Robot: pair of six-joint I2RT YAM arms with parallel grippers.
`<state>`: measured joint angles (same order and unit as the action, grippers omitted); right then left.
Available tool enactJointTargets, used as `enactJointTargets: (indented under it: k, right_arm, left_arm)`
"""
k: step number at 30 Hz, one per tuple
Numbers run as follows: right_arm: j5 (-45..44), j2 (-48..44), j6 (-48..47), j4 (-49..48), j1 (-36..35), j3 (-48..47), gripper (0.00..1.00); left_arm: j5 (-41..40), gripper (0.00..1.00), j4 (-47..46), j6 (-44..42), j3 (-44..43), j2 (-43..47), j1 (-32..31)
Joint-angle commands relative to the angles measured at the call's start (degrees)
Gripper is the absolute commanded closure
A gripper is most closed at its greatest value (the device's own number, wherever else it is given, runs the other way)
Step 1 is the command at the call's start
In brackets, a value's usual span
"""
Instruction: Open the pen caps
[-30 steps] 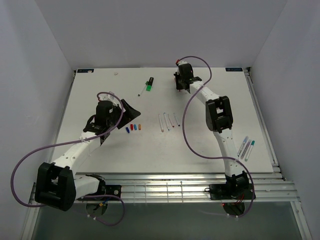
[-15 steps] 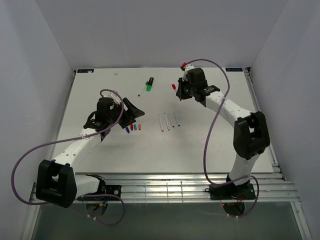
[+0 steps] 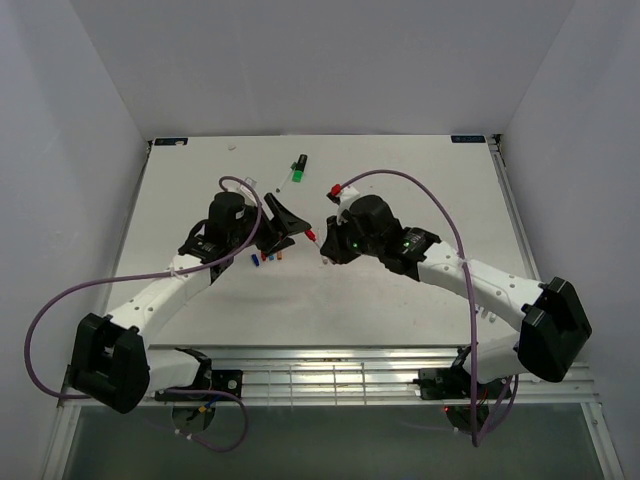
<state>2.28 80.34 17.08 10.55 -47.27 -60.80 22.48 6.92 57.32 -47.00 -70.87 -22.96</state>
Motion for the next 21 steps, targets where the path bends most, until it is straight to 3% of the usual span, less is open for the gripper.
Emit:
enactJointTargets:
  k: [1, 15, 18, 21]
  right_arm:
    - [-2.02, -2.55, 2.17, -1.4, -2.04, 0.76, 0.92]
    - [-1.23, -2.29, 3.13, -3.78, -5.29, 1.47, 0.92]
    - [-0.62, -1.24, 3.48, -4.65, -5.21, 1.56, 0.92]
    - [0.44, -0.45, 3.4, -5.45, -5.21, 0.94, 0.92]
  left_arm:
    - [-1.12, 0.18, -2.17, 2.09, -0.2, -0.4, -1.38]
    - [-3.23, 0.22, -4.81, 4.38, 1.74, -3.04, -3.67]
    - [-3.14, 0.3, -5.77, 5.43, 2.44, -2.26, -3.67]
    - [-2.88, 0.44, -6.39, 5.96, 2.97, -1.9, -3.67]
